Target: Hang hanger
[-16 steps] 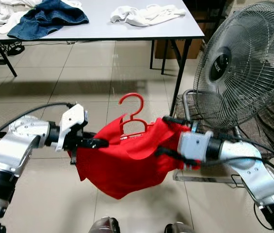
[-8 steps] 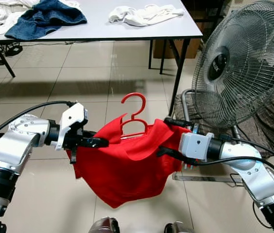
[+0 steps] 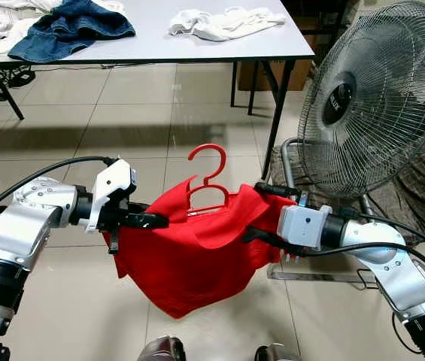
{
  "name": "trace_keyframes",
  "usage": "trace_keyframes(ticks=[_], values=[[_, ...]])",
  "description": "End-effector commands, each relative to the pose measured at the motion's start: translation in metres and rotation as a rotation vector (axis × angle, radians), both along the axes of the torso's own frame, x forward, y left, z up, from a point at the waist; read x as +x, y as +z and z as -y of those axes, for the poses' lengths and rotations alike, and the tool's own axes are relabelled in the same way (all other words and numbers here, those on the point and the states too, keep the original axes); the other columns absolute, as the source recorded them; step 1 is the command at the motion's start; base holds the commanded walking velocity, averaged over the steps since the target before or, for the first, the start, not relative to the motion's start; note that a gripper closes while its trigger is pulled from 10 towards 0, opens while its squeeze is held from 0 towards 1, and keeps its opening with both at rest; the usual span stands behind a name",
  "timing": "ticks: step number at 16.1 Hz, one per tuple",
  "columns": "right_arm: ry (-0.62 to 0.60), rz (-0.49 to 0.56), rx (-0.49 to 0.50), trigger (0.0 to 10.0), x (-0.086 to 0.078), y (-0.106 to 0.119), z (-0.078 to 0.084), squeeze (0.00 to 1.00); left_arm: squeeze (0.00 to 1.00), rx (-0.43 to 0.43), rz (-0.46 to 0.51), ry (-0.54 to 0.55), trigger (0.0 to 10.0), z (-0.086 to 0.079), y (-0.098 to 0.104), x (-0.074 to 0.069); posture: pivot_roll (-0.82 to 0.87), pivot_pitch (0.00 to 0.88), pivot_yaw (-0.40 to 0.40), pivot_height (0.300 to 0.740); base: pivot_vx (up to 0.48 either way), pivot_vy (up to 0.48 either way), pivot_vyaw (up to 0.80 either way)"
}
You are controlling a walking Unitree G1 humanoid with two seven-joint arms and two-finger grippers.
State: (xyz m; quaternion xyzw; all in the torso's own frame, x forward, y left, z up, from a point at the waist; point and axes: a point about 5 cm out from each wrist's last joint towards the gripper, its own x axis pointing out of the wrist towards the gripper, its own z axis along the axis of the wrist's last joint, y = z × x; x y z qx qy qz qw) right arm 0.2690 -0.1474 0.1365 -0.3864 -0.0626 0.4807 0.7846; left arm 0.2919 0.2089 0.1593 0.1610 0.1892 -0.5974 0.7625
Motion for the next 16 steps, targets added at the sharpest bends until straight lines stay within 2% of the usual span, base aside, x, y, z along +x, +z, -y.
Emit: trace_keyframes(ticks=[1, 3, 4, 5, 6, 14, 15, 16], values=[[-0.009, 0.022, 0.002, 10.0, 0.003, 0.006, 0.002, 0.00, 0.00, -0.017, 0.031, -0.012, 0.0, 0.001, 0.009, 0.001, -0.07, 0.078, 0.060, 0.740, 0.000, 0.000, 0.00], [-0.009, 0.022, 0.002, 10.0, 0.003, 0.006, 0.002, 0.00, 0.00, -0.017, 0.031, -0.012, 0.0, 0.001, 0.009, 0.001, -0.07, 0.078, 0.060, 0.740, 0.000, 0.000, 0.00], [-0.019, 0.026, 0.023, 8.2, 0.006, 0.008, 0.001, 0.00, 0.00, -0.018, 0.025, -0.019, 0.0, 0.002, 0.009, 0.001, -0.07, 0.078, 0.060, 0.740, 0.000, 0.000, 0.00], [0.008, -0.036, 0.091, 0.0, 0.008, 0.013, -0.001, 0.00, 0.00, -0.016, 0.016, -0.014, 0.0, 0.003, 0.007, 0.000, -0.07, 0.079, 0.049, 0.740, 0.000, 0.000, 0.00], [0.024, -0.065, 0.118, 0.0, 0.008, 0.014, -0.002, 0.00, 0.00, -0.014, 0.015, -0.009, 0.0, 0.004, 0.006, 0.000, -0.07, 0.079, 0.049, 0.740, 0.000, 0.000, 0.00], [0.058, -0.120, 0.112, 0.0, 0.006, 0.012, -0.001, 0.00, 0.00, -0.001, 0.019, -0.005, 0.0, 0.003, 0.005, 0.000, -0.07, 0.070, 0.044, 0.740, 0.000, 0.000, 0.00], [0.051, -0.142, 0.128, 0.0, 0.006, 0.011, 0.000, 0.00, 0.00, -0.004, 0.022, -0.017, 0.0, 0.005, 0.005, -0.001, -0.07, 0.068, 0.042, 0.740, 0.000, 0.000, 0.00], [0.015, -0.159, 0.211, 0.0, 0.008, 0.017, 0.002, 0.00, 0.00, -0.010, 0.024, -0.024, 0.0, 0.007, 0.006, -0.002, -0.07, 0.066, 0.038, 0.740, 0.000, 0.000, 0.00]])
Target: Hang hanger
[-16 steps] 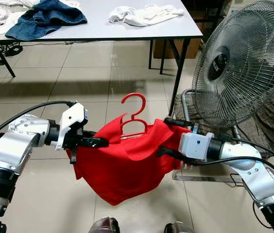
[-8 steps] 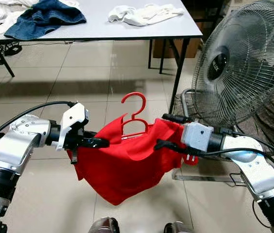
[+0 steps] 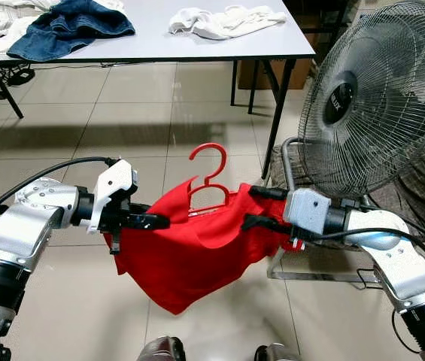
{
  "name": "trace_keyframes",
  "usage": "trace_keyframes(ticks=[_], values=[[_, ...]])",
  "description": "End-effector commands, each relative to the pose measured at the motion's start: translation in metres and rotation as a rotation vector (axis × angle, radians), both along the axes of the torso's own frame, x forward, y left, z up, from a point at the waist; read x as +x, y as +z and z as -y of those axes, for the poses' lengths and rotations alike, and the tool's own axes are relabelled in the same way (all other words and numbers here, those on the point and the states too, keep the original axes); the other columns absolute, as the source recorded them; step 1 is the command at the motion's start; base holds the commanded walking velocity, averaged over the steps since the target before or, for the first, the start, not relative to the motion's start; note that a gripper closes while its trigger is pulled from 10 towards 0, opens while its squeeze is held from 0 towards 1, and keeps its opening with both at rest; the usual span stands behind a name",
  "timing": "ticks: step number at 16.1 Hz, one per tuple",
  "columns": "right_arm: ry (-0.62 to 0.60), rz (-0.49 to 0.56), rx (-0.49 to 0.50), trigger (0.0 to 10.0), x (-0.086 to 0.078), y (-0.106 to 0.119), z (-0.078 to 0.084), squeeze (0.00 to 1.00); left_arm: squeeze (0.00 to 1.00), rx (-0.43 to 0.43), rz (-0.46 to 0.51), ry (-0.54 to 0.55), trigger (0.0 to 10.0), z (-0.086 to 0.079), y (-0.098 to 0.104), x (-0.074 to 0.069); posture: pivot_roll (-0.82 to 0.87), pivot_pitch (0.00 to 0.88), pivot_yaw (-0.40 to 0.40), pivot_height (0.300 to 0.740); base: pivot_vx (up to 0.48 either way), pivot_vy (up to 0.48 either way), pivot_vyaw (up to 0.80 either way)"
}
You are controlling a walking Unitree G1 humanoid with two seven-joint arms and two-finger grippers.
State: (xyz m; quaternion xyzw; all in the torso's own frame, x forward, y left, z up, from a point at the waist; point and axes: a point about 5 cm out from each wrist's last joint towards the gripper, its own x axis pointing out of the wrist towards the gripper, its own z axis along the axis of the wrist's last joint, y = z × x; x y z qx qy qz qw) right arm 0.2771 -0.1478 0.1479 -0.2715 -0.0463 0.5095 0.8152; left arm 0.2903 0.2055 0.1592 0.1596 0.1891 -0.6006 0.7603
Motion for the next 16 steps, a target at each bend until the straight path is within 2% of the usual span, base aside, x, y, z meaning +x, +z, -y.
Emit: trace_keyframes(ticks=[1, 2, 4, 5, 6, 7, 8, 10, 11, 12, 13, 14, 15, 16], values=[[-0.067, 0.005, 0.118, 0.0, 0.004, 0.015, 0.005, 0.00, 0.00, -0.008, 0.033, 0.005, 0.0, 0.004, 0.004, 0.000, -0.07, 0.062, 0.034, 0.740, 0.000, 0.000, 0.00], [-0.106, -0.023, 0.206, 10.0, 0.004, 0.022, 0.009, 0.00, 0.00, 0.002, 0.063, 0.061, 0.0, 0.002, 0.001, 0.004, -0.07, 0.058, 0.034, 0.740, 0.000, 0.000, 0.00], [-0.126, -0.086, 0.312, 10.0, -0.002, 0.027, 0.014, 0.00, 0.00, 0.008, 0.098, 0.130, 0.0, 0.000, -0.003, 0.009, -0.07, 0.048, 0.043, 0.740, 0.000, 0.000, 0.00], [-0.120, -0.112, 0.354, 10.0, -0.004, 0.030, 0.017, 0.00, 0.00, 0.011, 0.104, 0.117, 0.0, 0.000, -0.003, 0.008, -0.07, 0.047, 0.043, 0.740, 0.000, 0.000, 0.00], [-0.091, -0.124, 0.378, 10.0, -0.005, 0.035, 0.017, 1.00, 0.00, 0.015, 0.120, 0.080, 0.0, 0.002, -0.001, 0.007, -0.08, 0.041, 0.047, 0.740, 0.000, 0.000, 0.00], [-0.063, -0.145, 0.394, 10.0, -0.006, 0.038, 0.015, 1.00, 0.00, 0.007, 0.128, 0.056, 0.0, 0.005, 0.002, 0.006, -0.08, 0.039, 0.050, 0.740, 0.000, 0.000, 0.00], [0.000, -0.210, 0.394, 10.0, -0.006, 0.042, 0.008, 1.00, 0.00, -0.001, 0.146, 0.002, 0.0, 0.012, 0.005, 0.004, -0.08, 0.041, 0.052, 0.740, 0.000, 0.000, 0.00], [0.104, -0.293, 0.290, 10.0, -0.004, 0.041, -0.004, 1.00, 0.00, -0.018, 0.165, -0.100, 0.0, 0.030, 0.008, 0.000, -0.09, 0.048, 0.048, 0.740, 0.000, 0.000, 0.00], [0.125, -0.302, 0.227, 10.0, -0.001, 0.038, -0.007, 0.80, 0.00, -0.025, 0.165, -0.132, 0.0, 0.036, 0.009, -0.002, -0.09, 0.052, 0.041, 0.740, 0.000, 0.000, 0.00], [0.149, -0.304, 0.146, 10.0, 0.002, 0.034, -0.007, 0.00, 0.00, -0.017, 0.164, -0.162, 0.0, 0.038, 0.010, -0.003, -0.08, 0.053, 0.035, 0.740, 0.000, 0.000, 0.00], [0.161, -0.313, 0.109, 10.0, 0.004, 0.031, -0.006, 0.00, 0.00, -0.008, 0.163, -0.190, 0.0, 0.039, 0.010, -0.005, -0.08, 0.053, 0.035, 0.740, 0.000, 0.000, 0.00], [0.212, -0.376, 0.046, 10.0, 0.004, 0.027, -0.007, 0.00, 0.00, -0.005, 0.157, -0.238, 0.0, 0.041, 0.013, -0.010, -0.08, 0.057, 0.029, 0.740, 0.000, 0.000, 0.00], [0.251, -0.421, 0.012, 8.1, 0.003, 0.025, -0.007, 0.00, 0.00, -0.006, 0.164, -0.247, 0.0, 0.042, 0.016, -0.010, -0.08, 0.061, 0.019, 0.740, 0.000, 0.000, 0.00], [0.261, -0.432, 0.007, 8.1, 0.003, 0.024, -0.007, 0.00, 0.00, -0.005, 0.168, -0.245, 0.0, 0.042, 0.016, -0.010, -0.08, 0.061, 0.019, 0.740, 0.000, 0.000, 0.00]])
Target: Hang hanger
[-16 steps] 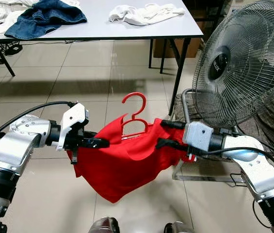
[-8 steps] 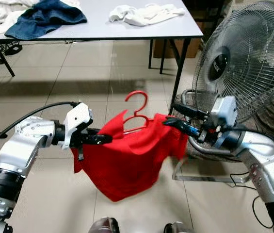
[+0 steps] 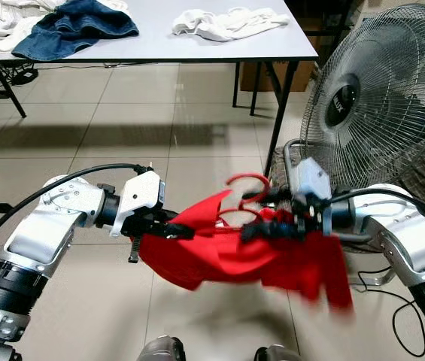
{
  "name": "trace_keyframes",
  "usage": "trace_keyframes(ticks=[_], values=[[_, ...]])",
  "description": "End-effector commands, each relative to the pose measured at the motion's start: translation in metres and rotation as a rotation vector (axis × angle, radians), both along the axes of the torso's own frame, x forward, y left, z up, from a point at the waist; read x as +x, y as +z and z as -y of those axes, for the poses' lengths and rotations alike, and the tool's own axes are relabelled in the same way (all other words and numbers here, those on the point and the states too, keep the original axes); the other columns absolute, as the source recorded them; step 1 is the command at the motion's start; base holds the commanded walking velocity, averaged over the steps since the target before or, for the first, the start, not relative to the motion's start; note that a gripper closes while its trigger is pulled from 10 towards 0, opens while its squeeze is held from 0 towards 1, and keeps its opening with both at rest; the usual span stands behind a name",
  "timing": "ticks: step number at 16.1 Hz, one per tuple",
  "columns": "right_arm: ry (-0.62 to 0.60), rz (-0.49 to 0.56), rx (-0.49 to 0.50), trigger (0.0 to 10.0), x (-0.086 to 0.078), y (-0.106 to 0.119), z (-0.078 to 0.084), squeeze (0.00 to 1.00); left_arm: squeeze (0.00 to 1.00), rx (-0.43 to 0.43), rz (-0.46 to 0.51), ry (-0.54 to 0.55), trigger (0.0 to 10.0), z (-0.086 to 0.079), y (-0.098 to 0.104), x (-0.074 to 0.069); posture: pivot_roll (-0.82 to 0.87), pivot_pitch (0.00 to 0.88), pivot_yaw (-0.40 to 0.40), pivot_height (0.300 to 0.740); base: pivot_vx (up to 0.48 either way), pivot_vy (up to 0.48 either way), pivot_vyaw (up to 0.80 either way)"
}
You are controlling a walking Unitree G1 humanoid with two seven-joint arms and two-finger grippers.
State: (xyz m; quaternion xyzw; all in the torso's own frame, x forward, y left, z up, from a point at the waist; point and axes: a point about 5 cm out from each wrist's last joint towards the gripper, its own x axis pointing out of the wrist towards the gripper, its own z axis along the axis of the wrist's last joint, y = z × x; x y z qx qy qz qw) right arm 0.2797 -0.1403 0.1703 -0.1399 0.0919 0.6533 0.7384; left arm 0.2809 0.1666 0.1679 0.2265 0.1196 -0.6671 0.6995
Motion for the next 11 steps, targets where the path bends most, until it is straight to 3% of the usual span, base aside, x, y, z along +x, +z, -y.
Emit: trace_keyframes(ticks=[1, 2, 11], values=[[0.026, -0.015, -0.006, 2.2, 0.0000, 0.0017, -0.0009, 0.00, 0.00, -0.014, 0.031, -0.021, 0.0, 0.0029, 0.0092, 0.0005, -0.07, 0.062, 0.015, 0.740, 0.000, 0.000, 0.00], [0.035, -0.030, 0.005, 0.0, 0.0011, 0.0022, -0.0019, 0.00, 0.00, -0.013, 0.035, -0.022, 0.0, 0.0025, 0.0103, 0.0010, -0.07, 0.064, 0.014, 0.740, 0.000, 0.000, 0.00], [-0.007, -0.090, 0.006, 0.0, 0.0057, -0.0008, -0.0028, 0.00, 0.00, -0.002, 0.054, -0.013, 0.0, -0.0003, 0.0139, 0.0037, -0.07, 0.064, 0.028, 0.740, 0.000, 0.000, 0.00]])
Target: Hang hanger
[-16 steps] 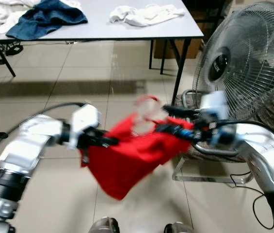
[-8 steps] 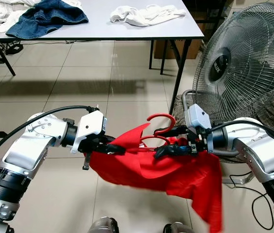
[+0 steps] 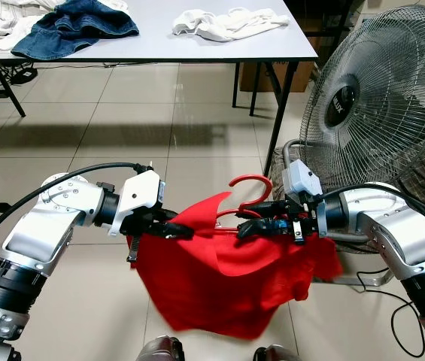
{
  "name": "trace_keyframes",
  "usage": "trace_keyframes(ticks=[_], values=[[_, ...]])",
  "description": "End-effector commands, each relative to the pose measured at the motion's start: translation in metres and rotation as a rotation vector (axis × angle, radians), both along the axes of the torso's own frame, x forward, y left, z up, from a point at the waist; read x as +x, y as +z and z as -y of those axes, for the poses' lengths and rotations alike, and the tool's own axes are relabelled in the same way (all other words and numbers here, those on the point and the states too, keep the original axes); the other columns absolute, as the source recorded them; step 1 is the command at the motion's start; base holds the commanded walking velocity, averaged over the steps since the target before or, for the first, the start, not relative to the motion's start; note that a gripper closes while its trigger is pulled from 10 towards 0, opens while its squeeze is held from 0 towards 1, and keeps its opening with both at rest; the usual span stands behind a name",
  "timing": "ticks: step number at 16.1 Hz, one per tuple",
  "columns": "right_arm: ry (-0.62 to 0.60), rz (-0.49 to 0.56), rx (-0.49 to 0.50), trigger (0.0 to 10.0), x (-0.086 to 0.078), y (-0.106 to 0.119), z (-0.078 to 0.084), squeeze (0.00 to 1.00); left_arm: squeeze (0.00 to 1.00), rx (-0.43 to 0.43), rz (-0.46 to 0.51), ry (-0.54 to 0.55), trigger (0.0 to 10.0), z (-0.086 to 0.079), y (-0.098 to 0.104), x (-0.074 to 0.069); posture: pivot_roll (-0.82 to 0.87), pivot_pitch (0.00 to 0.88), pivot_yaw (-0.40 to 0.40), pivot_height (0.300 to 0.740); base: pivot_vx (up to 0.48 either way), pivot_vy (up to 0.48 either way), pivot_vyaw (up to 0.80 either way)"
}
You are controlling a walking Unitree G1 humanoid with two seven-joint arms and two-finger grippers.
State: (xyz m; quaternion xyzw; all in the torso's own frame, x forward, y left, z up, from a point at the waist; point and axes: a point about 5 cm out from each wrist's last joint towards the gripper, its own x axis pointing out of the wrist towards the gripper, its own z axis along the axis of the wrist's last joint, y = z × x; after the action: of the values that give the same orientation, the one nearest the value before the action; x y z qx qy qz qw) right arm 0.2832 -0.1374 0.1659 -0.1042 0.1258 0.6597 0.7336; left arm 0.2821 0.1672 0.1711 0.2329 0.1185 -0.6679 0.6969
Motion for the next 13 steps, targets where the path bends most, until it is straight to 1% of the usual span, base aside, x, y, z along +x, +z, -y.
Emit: trace_keyframes(ticks=[1, 7, 10, 11, 12, 13], values=[[-0.006, 0.008, -0.001, 0.0, 0.0024, 0.0036, -0.0004, 0.00, 0.00, -0.005, 0.053, 0.001, 0.0, -0.0005, 0.0106, 0.0040, -0.07, 0.063, 0.028, 0.740, 0.000, 0.000, 0.00], [-0.007, 0.012, -0.007, 0.0, 0.0043, 0.0042, -0.0006, 0.00, 0.00, -0.004, 0.088, 0.045, 0.0, -0.0047, 0.0123, 0.0099, -0.07, 0.057, 0.026, 0.740, 0.000, 0.000, 0.00], [-0.014, 0.035, -0.015, 0.0, 0.0065, 0.0056, -0.0005, 0.00, 0.00, -0.005, 0.095, 0.057, 0.0, -0.0067, 0.0123, 0.0111, -0.07, 0.052, 0.025, 0.740, 0.000, 0.000, 0.00], [-0.016, 0.034, -0.017, 0.0, 0.0070, 0.0059, -0.0002, 0.00, 0.00, -0.015, 0.120, 0.074, 3.1, -0.0071, 0.0135, 0.0129, -0.07, 0.044, 0.024, 0.740, 0.000, 0.000, 0.00], [-0.018, 0.022, 0.003, 0.0, 0.0060, 0.0079, -0.0005, 0.00, 0.00, -0.094, 0.089, 0.070, 10.0, -0.0063, 0.0186, 0.0126, -0.07, 0.044, 0.024, 0.740, 0.000, 0.000, 0.00], [-0.016, 0.023, 0.007, 0.0, 0.0061, 0.0084, -0.0007, 0.00, 0.00, -0.116, 0.083, 0.066, 10.0, -0.0060, 0.0203, 0.0128, -0.07, 0.037, 0.025, 0.740, 0.000, 0.000, 0.00]])
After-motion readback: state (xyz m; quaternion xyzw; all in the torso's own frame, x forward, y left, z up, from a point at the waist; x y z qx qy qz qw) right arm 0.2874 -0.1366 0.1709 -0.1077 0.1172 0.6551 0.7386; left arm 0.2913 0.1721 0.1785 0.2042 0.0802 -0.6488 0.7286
